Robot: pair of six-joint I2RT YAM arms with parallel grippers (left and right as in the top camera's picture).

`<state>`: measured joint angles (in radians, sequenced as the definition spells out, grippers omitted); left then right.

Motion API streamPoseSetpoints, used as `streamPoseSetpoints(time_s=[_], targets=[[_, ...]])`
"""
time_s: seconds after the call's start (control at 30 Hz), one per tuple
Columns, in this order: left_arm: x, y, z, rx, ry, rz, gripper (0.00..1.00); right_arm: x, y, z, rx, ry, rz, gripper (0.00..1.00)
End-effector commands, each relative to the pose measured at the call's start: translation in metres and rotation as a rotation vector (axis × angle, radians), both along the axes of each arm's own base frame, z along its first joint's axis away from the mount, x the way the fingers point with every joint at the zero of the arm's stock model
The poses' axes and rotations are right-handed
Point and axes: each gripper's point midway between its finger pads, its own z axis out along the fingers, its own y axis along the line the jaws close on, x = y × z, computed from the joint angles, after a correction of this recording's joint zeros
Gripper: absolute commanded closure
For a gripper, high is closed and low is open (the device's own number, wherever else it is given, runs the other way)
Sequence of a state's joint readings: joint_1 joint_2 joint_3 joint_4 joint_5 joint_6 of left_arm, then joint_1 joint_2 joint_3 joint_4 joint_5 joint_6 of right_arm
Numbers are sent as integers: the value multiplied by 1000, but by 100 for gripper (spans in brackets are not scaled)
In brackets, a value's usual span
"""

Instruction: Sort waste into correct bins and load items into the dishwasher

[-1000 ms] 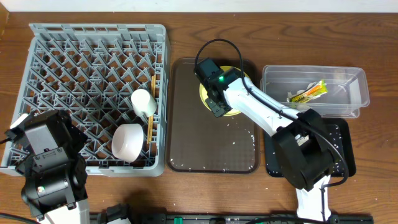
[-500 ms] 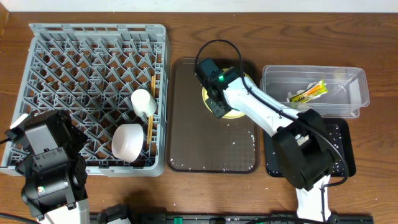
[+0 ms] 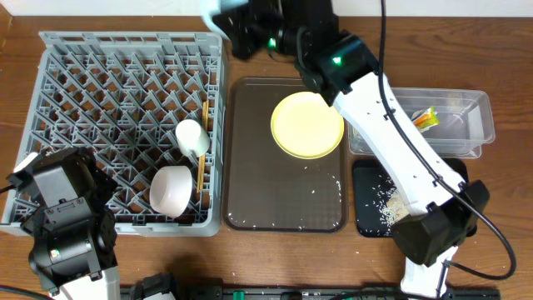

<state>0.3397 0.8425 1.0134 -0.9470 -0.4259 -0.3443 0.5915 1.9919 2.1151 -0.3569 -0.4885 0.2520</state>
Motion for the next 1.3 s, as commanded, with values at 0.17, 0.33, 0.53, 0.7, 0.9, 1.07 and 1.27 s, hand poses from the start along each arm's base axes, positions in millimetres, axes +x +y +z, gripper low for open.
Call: streamPoseSetpoints(time_s=[0.17, 0.33, 0.53, 0.7, 0.9, 1.07, 1.27], targets=[[-1, 3, 7, 11, -18, 19, 4, -25, 86, -45, 344, 271, 479, 99], [-1, 3, 7, 11, -18, 19, 4, -5, 103, -103, 424, 409, 491, 99], [-1, 3, 7, 11, -18, 19, 4, 6, 111, -163, 474, 502, 494, 99], [-1, 3, 7, 11, -18, 19, 4, 8, 112, -185, 479, 580, 486, 99], [-1, 3, 7, 11, -18, 19, 4, 19, 101, -189, 473, 614, 467, 99], [-1, 3, 7, 10, -18, 19, 4, 29, 89, -207, 430, 709, 437, 96], [-1, 3, 7, 11, -18, 19, 4, 35, 79, -212, 416, 737, 431, 74]])
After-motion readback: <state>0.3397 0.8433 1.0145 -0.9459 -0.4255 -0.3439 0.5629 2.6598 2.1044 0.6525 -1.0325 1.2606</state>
